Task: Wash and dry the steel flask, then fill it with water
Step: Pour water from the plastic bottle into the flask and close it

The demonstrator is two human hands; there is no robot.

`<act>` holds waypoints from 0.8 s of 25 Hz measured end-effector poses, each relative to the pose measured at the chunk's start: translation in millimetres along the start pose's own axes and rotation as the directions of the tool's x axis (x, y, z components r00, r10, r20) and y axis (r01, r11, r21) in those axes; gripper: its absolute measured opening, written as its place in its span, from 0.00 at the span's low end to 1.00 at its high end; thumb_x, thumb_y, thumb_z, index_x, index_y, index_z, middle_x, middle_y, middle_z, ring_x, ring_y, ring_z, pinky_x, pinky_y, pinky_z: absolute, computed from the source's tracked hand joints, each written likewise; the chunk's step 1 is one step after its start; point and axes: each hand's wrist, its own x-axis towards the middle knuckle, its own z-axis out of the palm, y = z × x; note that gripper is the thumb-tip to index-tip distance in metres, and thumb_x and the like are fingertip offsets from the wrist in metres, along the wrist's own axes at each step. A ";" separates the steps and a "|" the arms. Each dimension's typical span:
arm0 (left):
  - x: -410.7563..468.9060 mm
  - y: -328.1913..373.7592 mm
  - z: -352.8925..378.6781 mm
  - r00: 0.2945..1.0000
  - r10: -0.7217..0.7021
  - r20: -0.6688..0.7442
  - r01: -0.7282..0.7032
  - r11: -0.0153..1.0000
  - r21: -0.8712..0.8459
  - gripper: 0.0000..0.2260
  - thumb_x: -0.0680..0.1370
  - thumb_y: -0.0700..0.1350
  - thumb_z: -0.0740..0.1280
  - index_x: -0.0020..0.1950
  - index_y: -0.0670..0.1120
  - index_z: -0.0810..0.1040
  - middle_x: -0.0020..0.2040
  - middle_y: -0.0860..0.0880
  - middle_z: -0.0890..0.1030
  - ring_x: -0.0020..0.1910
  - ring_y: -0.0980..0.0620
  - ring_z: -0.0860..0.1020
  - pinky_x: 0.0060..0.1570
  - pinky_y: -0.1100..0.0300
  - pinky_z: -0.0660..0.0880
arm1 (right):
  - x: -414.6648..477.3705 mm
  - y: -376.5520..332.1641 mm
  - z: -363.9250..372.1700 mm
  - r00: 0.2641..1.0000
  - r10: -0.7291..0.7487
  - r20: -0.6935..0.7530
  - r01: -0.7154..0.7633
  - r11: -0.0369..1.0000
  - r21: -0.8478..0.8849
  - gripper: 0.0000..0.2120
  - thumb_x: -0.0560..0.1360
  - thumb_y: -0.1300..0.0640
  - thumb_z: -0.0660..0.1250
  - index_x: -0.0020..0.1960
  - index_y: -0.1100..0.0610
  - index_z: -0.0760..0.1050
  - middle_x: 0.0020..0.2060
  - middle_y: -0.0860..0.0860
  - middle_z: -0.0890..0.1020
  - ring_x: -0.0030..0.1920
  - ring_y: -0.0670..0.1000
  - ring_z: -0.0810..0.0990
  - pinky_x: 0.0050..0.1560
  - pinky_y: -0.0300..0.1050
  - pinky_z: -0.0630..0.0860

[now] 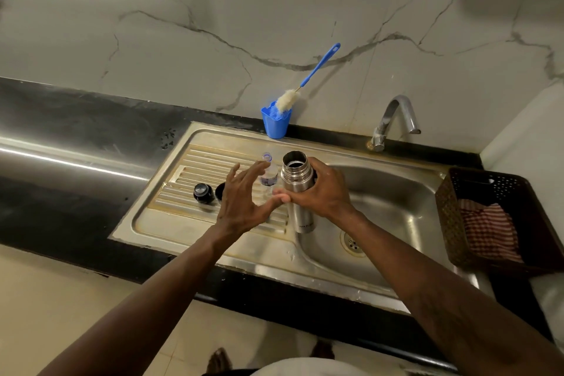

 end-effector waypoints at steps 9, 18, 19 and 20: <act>-9.3 -28.4 -74.9 0.976 -0.064 0.207 0.129 0.939 -0.319 0.50 0.61 0.61 0.86 0.78 0.49 0.69 0.60 0.56 0.84 0.55 0.60 0.83 0.53 0.63 0.81 | 1.5 -95.7 80.5 0.975 0.079 -0.207 -0.062 0.994 0.090 0.33 0.60 0.31 0.82 0.56 0.49 0.80 0.44 0.42 0.86 0.45 0.42 0.85 0.48 0.46 0.83; 5.2 -139.7 -160.5 0.980 -0.132 0.148 0.159 0.969 -0.189 0.36 0.62 0.54 0.86 0.65 0.47 0.77 0.54 0.53 0.85 0.50 0.57 0.83 0.52 0.57 0.83 | 53.1 -117.5 165.6 0.954 0.296 0.053 -0.294 0.881 0.372 0.20 0.81 0.40 0.64 0.56 0.56 0.85 0.47 0.52 0.88 0.49 0.50 0.87 0.54 0.54 0.84; 6.0 -149.3 -166.3 0.982 -0.129 0.135 0.152 0.971 -0.185 0.36 0.62 0.54 0.87 0.65 0.47 0.77 0.54 0.53 0.85 0.50 0.57 0.83 0.52 0.57 0.83 | 59.7 -107.6 174.1 0.959 0.279 0.047 -0.282 0.929 0.239 0.14 0.81 0.47 0.68 0.56 0.56 0.85 0.48 0.52 0.88 0.49 0.50 0.86 0.56 0.55 0.84; 6.5 -156.2 -170.7 0.983 -0.127 0.129 0.150 0.971 -0.186 0.36 0.62 0.55 0.87 0.65 0.46 0.77 0.54 0.53 0.85 0.51 0.57 0.83 0.52 0.58 0.83 | 65.2 -99.7 184.5 0.961 0.254 0.112 -0.264 0.961 0.079 0.12 0.78 0.54 0.72 0.59 0.55 0.84 0.52 0.52 0.87 0.53 0.50 0.85 0.59 0.53 0.82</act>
